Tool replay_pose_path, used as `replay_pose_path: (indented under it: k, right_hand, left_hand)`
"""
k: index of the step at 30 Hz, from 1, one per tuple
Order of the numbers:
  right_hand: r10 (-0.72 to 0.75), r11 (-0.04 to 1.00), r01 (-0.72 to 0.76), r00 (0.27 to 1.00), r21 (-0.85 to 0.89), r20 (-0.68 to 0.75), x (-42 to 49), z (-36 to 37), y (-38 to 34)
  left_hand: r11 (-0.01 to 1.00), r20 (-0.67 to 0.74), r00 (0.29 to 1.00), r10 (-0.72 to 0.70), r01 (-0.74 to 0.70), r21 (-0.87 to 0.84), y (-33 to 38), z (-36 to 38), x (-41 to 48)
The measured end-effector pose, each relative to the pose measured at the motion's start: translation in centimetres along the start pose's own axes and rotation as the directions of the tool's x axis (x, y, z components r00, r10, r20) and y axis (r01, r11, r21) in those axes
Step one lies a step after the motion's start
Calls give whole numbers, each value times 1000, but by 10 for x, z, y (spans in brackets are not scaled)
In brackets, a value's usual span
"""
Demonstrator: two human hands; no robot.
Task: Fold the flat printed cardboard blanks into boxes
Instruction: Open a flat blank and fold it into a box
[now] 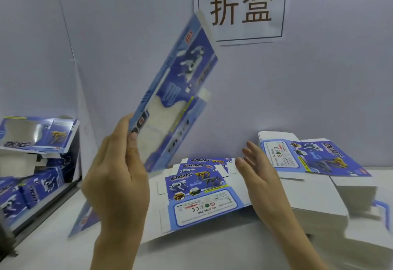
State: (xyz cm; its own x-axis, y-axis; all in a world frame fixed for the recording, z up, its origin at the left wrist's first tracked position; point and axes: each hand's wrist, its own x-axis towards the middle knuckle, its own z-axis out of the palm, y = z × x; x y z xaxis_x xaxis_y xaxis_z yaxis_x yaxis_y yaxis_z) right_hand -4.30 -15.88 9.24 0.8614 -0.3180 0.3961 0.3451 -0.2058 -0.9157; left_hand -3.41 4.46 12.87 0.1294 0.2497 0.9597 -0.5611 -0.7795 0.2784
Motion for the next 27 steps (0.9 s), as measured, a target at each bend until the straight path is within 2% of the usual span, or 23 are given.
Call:
replay_pose_path:
  k: [2, 5, 8, 10, 13, 16, 22, 24, 27]
  right_hand:
    - [5, 1000, -5, 1000, 23, 10, 0, -1, 2]
    - [-29, 997, 27, 999, 73, 17, 1, 0, 2]
    - [-100, 986, 96, 995, 135, 26, 3, -3, -3]
    - [-117, 973, 115, 993, 200, -1, 4, -9, -5]
    - [-93, 955, 108, 993, 277, -66, 5, -16, -7]
    - [-97, 946, 112, 993, 305, -65, 4, -18, -7]
    - [-120, 942, 125, 992, 312, -38, 4, -18, -6]
    - [-112, 947, 111, 994, 303, -15, 4, -18, -5]
    - [-98, 961, 71, 991, 267, 90, 2, -14, -7]
  left_hand:
    - [982, 24, 992, -123, 125, -138, 1, 5, -3]
    - [816, 234, 903, -360, 427, -389, 7, 13, -11]
    - [616, 432, 788, -438, 613, -495, 12, 21, -16]
    - [552, 512, 733, -448, 678, -486, 12, 25, -17]
    - [517, 608, 660, -442, 741, -428, 10, 31, -22]
    - [523, 675, 605, -421, 771, -365, 15, 33, -26]
    - [547, 664, 618, -421, 757, -357, 21, 33, -28]
    - [548, 675, 596, -435, 770, -327, 21, 34, -29]
    - [541, 677, 591, -439, 775, -327, 26, 35, -31]
